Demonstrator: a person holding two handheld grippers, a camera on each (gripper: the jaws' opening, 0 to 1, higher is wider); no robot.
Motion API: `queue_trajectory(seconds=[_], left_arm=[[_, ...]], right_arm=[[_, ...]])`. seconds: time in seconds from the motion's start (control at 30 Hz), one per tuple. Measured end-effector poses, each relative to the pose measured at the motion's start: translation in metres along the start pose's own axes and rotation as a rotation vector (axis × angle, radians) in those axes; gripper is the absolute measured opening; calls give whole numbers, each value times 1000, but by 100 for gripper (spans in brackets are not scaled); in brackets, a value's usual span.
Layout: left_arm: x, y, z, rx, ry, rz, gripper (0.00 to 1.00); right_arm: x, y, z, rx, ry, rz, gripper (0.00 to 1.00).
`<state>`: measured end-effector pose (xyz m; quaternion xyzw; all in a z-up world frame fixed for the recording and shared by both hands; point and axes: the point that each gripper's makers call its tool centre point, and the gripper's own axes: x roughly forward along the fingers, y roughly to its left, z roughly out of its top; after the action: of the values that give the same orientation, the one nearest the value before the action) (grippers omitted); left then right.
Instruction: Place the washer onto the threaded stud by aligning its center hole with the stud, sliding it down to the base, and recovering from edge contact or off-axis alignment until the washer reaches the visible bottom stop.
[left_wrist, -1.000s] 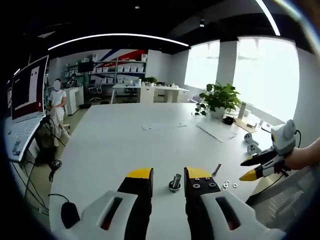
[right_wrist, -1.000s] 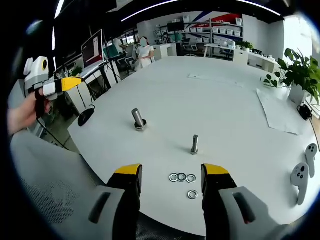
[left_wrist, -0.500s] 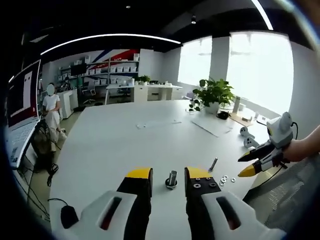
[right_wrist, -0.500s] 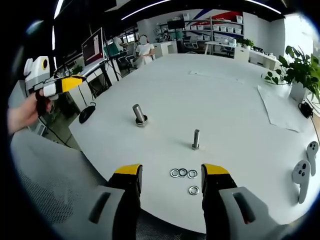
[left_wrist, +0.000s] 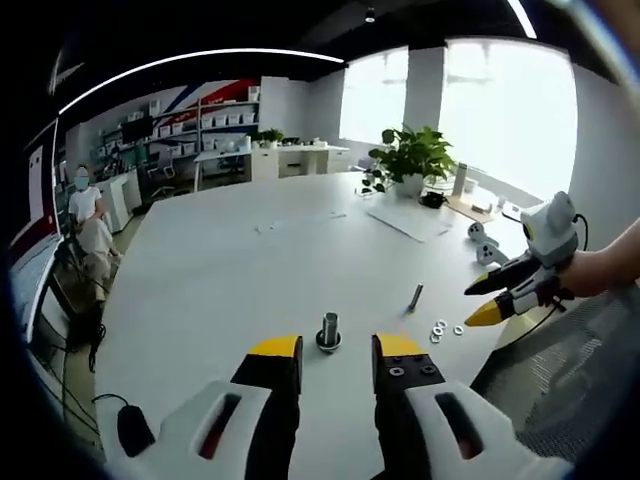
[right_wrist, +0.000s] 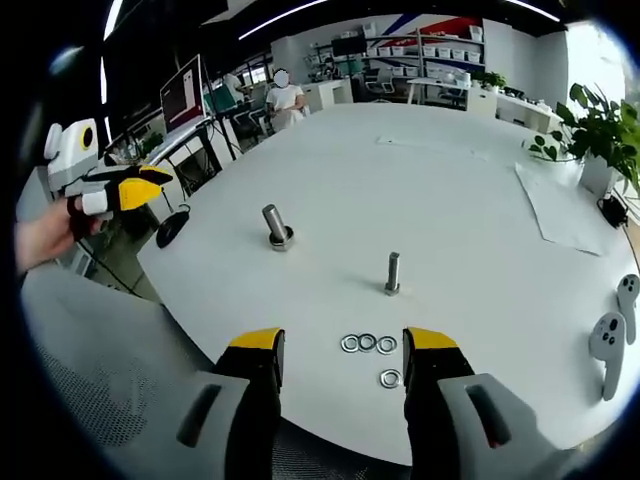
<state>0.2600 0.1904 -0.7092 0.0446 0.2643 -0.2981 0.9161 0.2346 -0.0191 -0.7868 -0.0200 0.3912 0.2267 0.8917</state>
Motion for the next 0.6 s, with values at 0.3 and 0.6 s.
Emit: queue_trajectory(seconds=[0.3,0.6], left_arm=[[5,-17,-17,55,81,-55,27],[8,-25,-29,60,129,-93,29]], right_arm=[[3,-1,-7,-4,27,-5,50],[4,0,-10,-5,41,-6,50]])
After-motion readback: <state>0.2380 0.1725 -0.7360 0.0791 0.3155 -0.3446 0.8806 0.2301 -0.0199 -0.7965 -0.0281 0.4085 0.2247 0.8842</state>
